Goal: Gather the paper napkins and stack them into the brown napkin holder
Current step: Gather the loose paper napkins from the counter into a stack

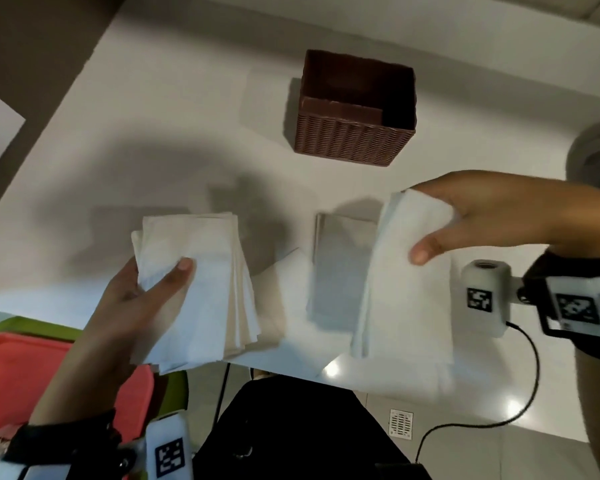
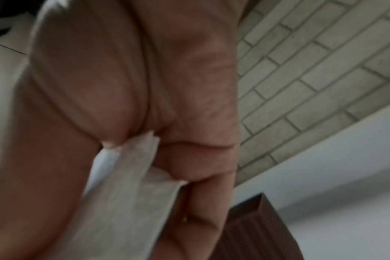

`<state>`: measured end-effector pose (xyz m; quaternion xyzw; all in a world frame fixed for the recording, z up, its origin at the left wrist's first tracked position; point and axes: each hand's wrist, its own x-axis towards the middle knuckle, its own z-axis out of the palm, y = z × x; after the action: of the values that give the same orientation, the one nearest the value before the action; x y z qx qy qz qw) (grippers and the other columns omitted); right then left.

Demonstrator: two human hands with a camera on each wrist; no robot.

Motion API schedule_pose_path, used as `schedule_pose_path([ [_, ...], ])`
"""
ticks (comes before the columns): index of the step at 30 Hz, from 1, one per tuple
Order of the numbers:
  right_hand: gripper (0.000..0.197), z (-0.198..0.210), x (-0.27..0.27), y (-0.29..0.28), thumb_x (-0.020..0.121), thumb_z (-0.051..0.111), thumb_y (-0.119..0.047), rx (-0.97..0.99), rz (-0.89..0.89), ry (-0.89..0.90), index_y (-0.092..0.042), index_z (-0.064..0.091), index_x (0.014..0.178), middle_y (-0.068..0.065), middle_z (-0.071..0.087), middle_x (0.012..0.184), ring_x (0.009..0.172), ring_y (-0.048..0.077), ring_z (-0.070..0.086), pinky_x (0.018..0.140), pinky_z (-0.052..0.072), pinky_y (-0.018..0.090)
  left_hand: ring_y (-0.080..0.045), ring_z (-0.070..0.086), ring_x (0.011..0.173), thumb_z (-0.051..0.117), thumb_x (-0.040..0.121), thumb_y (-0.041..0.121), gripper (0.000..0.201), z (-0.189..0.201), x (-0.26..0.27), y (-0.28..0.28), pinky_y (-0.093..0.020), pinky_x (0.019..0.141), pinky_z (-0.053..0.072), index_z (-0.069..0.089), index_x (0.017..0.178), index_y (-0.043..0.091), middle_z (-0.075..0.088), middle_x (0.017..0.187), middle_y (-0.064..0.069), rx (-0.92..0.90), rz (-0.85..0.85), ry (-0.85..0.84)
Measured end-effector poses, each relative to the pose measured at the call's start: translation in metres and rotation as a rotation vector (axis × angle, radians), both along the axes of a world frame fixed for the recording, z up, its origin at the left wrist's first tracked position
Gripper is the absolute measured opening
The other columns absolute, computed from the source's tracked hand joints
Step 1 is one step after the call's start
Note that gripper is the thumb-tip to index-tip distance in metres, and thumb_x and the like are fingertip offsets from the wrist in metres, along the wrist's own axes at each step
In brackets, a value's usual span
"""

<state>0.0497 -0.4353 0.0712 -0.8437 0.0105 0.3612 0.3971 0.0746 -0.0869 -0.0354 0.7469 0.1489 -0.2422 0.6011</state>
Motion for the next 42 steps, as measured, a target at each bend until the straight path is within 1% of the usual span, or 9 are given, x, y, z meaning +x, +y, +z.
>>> schedule_pose_path([
  [4,0.049,-0.057,0.018,0.019,0.078,0.078,-0.020,-0.142,0.042,-0.027,-0.025,0.063,0.124,-0.013,0.069,0.116,0.096,-0.009,0.063,0.078,0.043,0.003,-0.014,0.073,0.095,0.062,0.090,0.034,0.034,0.002,-0.002,-0.002,-0.024,0.070,0.052,0.064,0.122,0.021,0.076,0.107,0.000,-0.013,-0.002,-0.007],
  [7,0.077,-0.097,0.024,0.028,0.075,0.080,-0.028,-0.294,0.012,-0.032,-0.023,0.041,0.142,-0.005,0.051,0.143,0.127,0.013,0.049,0.099,0.039,0.024,-0.016,0.072,0.098,0.063,0.090,0.033,0.034,0.001,-0.003,-0.002,-0.024,0.071,0.052,0.064,0.122,0.022,0.076,0.108,0.001,-0.019,-0.011,-0.011],
  [15,0.091,-0.120,0.024,0.039,0.059,0.083,-0.053,-0.704,0.097,-0.122,-0.017,0.048,0.136,0.008,0.039,0.129,0.124,0.029,0.036,0.102,0.036,0.040,-0.006,0.074,0.085,0.063,0.089,0.034,0.034,-0.007,-0.013,0.008,-0.018,0.063,0.054,0.063,0.120,0.023,0.076,0.105,0.001,-0.034,0.021,0.001],
  [20,0.028,-0.084,0.018,0.026,0.072,0.082,-0.026,-0.300,0.001,-0.212,-0.026,0.062,0.091,-0.011,0.067,0.092,0.092,0.014,0.061,0.067,0.038,0.006,-0.007,0.074,0.085,0.064,0.089,0.032,0.031,-0.007,-0.014,0.016,-0.017,0.062,0.053,0.065,0.118,0.022,0.076,0.101,0.002,-0.045,0.062,-0.021],
  [26,0.015,-0.013,0.013,0.042,0.079,0.077,-0.020,0.001,0.293,0.033,-0.029,0.071,0.088,-0.017,0.074,0.087,0.078,-0.005,0.066,0.068,0.044,0.005,-0.007,0.075,0.085,0.066,0.087,0.030,0.023,-0.008,-0.014,0.030,-0.021,0.067,0.055,0.067,0.109,0.023,0.079,0.093,0.008,-0.067,0.140,-0.017],
  [31,0.041,-0.058,0.042,0.084,0.083,0.073,-0.023,-0.222,0.503,-0.017,-0.033,0.059,0.120,-0.035,0.051,0.098,0.096,0.001,0.048,0.073,0.035,0.010,-0.020,0.071,0.097,0.065,0.088,0.033,0.033,-0.006,-0.019,0.031,-0.030,0.073,0.053,0.065,0.118,0.020,0.075,0.105,-0.001,-0.064,0.144,-0.007],
  [33,0.055,-0.087,0.050,0.099,0.080,0.076,-0.022,-0.282,0.537,-0.096,-0.027,0.053,0.130,-0.020,0.052,0.120,0.106,0.007,0.046,0.081,0.035,0.019,-0.020,0.071,0.098,0.064,0.089,0.032,0.034,-0.005,-0.021,0.032,-0.030,0.073,0.054,0.064,0.120,0.018,0.075,0.107,-0.003,-0.066,0.137,-0.001],
  [37,0.085,-0.123,0.048,0.109,0.056,0.089,-0.033,-0.348,0.539,-0.235,-0.029,0.043,0.127,-0.005,0.039,0.113,0.104,0.017,0.040,0.080,0.033,0.031,-0.022,0.072,0.099,0.064,0.089,0.033,0.036,-0.009,-0.025,0.036,-0.029,0.073,0.054,0.063,0.121,0.016,0.075,0.108,-0.006,-0.080,0.133,-0.003],
  [42,0.067,-0.130,0.039,0.112,0.050,0.085,-0.048,-0.480,0.615,-0.388,-0.024,0.054,0.105,-0.007,0.029,0.106,0.100,0.013,0.027,0.075,0.021,0.029,-0.020,0.071,0.096,0.062,0.091,0.028,0.037,-0.012,-0.027,0.036,-0.022,0.063,0.055,0.060,0.125,0.015,0.073,0.109,-0.006,-0.120,0.173,-0.009],
])
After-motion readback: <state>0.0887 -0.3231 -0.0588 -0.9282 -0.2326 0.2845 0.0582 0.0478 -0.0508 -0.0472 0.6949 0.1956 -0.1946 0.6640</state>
